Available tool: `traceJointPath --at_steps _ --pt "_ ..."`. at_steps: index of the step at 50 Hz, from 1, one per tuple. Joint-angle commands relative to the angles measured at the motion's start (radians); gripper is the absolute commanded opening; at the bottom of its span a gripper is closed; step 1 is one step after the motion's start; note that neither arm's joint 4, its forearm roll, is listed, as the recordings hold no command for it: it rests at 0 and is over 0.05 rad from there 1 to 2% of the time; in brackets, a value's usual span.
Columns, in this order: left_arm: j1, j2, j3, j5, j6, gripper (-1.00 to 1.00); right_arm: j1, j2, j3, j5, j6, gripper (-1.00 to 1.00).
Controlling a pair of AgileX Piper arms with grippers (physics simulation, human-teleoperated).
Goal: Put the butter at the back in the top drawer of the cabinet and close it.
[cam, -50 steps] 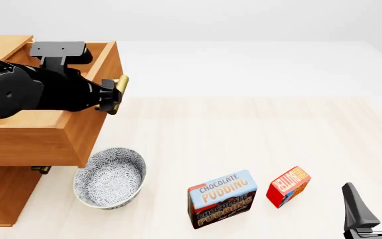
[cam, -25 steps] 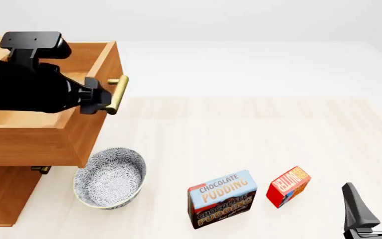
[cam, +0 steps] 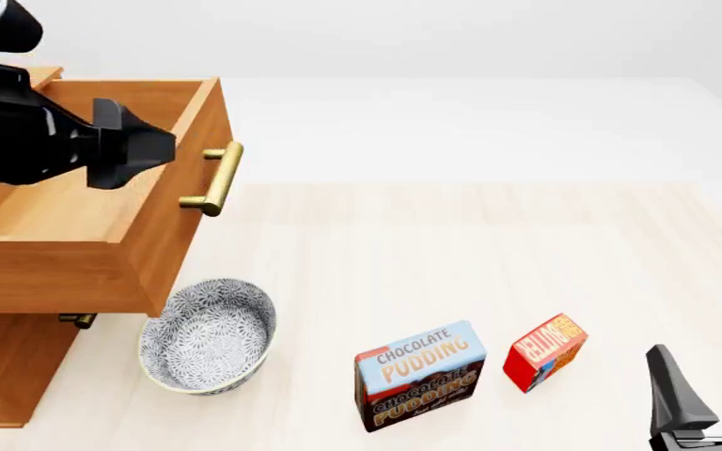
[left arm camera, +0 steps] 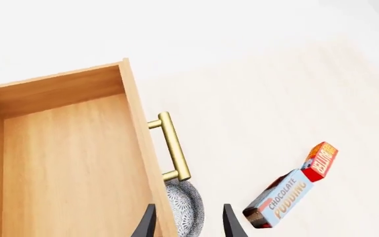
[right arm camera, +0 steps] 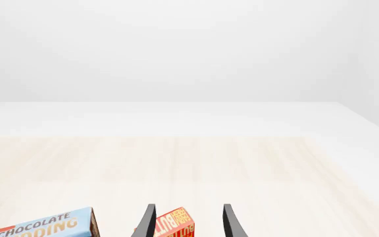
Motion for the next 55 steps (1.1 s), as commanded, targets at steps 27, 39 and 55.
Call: traceJointPath --at_steps 27,39,55 --pt "-0.071 -0.011 -0.039 -0.071 0.145 1.0 0.0 0.0 0.0 0.0 0.0 1.0" --pt "-0.132 0.033 -0.022 -0.115 0.152 1.0 0.0 0.0 0.0 0.0 0.0 1.0" --pt "-0.227 0.141 -0.03 -0.172 0.144 1.0 0.0 0.0 0.0 0.0 0.0 1.0"
